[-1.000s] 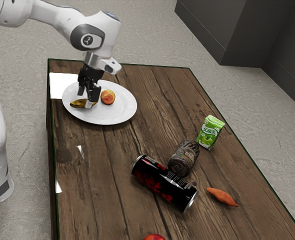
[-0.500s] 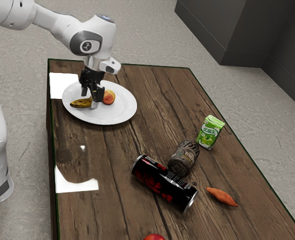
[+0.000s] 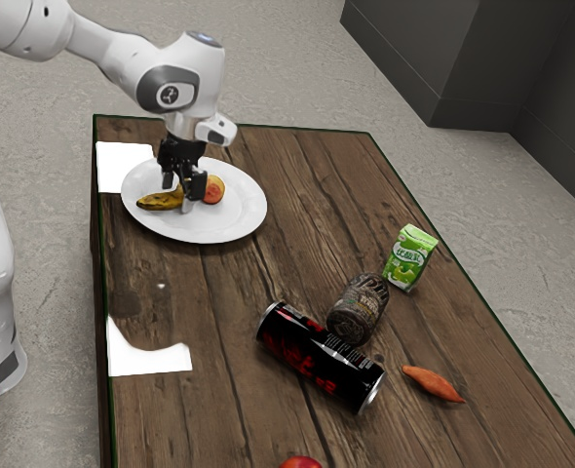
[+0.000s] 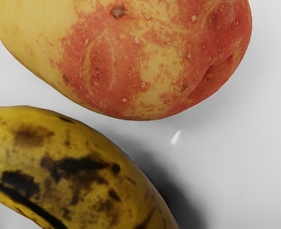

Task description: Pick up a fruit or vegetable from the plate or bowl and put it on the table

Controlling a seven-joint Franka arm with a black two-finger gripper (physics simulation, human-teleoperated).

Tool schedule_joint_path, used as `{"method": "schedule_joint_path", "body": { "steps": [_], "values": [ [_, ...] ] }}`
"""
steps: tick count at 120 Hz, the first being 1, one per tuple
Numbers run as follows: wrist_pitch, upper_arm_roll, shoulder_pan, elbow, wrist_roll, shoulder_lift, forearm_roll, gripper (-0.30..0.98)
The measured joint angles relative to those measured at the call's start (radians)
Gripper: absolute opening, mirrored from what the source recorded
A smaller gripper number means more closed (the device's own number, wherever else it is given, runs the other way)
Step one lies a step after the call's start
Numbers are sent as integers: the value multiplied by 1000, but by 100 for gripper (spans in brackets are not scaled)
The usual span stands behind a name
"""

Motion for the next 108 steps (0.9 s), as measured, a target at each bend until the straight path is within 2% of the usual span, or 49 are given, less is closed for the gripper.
{"method": "schedule_joint_path", "body": {
  "steps": [11,65,108],
  "values": [
    [9,0,1,0,-2,2,0,64],
    [20,0,-1,0,-35,3,10,28],
    [-19,-7,-5,69,-59,2,13,23]
  ]
}}
